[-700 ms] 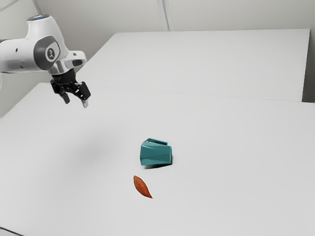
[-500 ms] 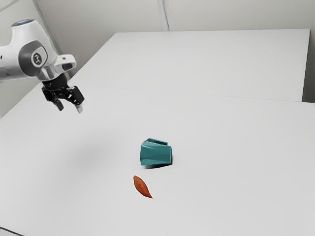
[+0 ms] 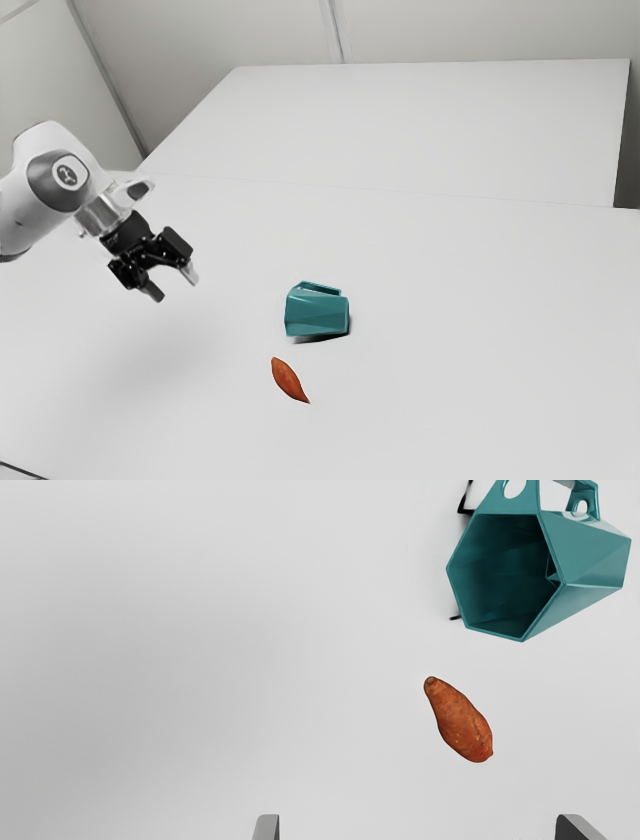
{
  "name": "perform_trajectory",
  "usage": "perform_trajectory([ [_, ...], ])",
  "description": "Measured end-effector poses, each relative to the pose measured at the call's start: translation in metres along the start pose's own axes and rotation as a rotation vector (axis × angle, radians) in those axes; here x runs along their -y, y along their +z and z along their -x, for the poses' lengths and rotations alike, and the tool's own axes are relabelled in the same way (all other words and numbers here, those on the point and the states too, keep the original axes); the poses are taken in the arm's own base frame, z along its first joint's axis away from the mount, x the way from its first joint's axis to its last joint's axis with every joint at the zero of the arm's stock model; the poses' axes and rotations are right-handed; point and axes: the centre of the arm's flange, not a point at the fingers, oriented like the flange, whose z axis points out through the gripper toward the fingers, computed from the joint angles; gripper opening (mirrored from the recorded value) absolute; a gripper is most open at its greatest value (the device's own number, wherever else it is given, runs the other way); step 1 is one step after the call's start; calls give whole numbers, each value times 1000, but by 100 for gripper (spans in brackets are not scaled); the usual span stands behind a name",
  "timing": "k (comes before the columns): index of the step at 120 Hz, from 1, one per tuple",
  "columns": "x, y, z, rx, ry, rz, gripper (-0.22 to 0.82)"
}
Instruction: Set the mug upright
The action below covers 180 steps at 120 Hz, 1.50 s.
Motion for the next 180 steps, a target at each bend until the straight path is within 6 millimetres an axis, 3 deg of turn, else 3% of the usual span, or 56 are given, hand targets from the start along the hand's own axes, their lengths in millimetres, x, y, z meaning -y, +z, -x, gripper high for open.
perform_trajectory([
  [40,-12,55,-16,78,-36,82,60],
  [78,-8,100,-33,107,-92,171,60],
  [111,-36,109,-46,74,-14,204,60],
  [180,-60,134,-76,50,66,229,60],
])
